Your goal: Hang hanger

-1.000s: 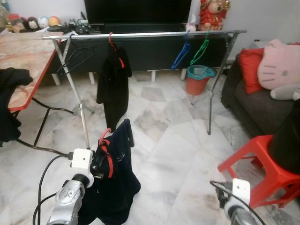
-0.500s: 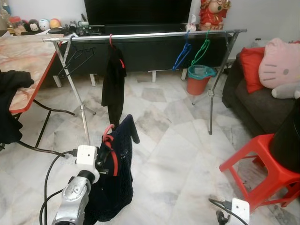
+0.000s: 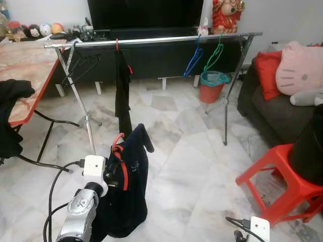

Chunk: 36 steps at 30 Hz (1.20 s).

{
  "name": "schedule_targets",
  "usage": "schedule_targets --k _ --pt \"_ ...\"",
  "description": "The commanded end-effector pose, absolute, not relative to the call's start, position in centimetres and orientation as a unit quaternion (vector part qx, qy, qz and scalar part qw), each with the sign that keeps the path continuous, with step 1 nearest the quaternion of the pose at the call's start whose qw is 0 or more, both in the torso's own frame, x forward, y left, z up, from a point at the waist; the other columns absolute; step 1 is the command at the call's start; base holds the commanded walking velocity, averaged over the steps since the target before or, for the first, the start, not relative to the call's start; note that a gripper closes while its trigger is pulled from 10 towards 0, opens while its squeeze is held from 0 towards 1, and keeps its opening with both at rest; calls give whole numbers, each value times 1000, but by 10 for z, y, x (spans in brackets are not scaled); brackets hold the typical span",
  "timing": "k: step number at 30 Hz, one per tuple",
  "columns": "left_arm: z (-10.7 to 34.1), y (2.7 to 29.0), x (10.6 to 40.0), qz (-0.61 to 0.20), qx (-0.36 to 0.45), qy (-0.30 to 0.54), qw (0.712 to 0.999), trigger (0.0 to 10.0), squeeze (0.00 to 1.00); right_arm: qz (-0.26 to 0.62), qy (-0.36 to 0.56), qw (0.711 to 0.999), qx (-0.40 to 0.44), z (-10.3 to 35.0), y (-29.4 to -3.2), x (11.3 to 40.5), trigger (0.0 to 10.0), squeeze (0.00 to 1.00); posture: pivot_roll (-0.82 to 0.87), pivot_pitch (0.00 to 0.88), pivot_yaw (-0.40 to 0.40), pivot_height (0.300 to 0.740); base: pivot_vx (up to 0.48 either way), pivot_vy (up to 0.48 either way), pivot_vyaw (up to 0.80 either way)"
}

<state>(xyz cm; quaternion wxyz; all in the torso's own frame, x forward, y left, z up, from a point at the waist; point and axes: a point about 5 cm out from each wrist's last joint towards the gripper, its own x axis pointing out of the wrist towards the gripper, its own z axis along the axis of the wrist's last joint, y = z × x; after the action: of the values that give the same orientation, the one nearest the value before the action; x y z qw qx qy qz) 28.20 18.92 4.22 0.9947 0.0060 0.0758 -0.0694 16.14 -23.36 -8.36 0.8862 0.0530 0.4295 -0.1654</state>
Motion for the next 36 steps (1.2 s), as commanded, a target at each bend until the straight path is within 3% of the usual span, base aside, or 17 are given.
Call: schedule_targets --k 1,14,25,36 --pt "49 187 284 -69 6 60 996 10000 0 -169 425 887 57 -82 -236 163 10000 0 -122 0 -27 740 420 0 0" --pt "39 228 259 29 21 73 997 10000 0 -160 424 890 47 -81 -238 165 10000 0 -108 0 -39 740 329 0 0" --pt "37 216 262 28 13 78 996 10000 0 -155 423 891 46 -80 -237 167 10000 0 -121 0 -33 740 329 0 0" --pt "37 224 257 51 12 81 995 10000 0 -150 428 890 45 -82 -233 165 10000 0 -114 0 -31 740 308 0 0"
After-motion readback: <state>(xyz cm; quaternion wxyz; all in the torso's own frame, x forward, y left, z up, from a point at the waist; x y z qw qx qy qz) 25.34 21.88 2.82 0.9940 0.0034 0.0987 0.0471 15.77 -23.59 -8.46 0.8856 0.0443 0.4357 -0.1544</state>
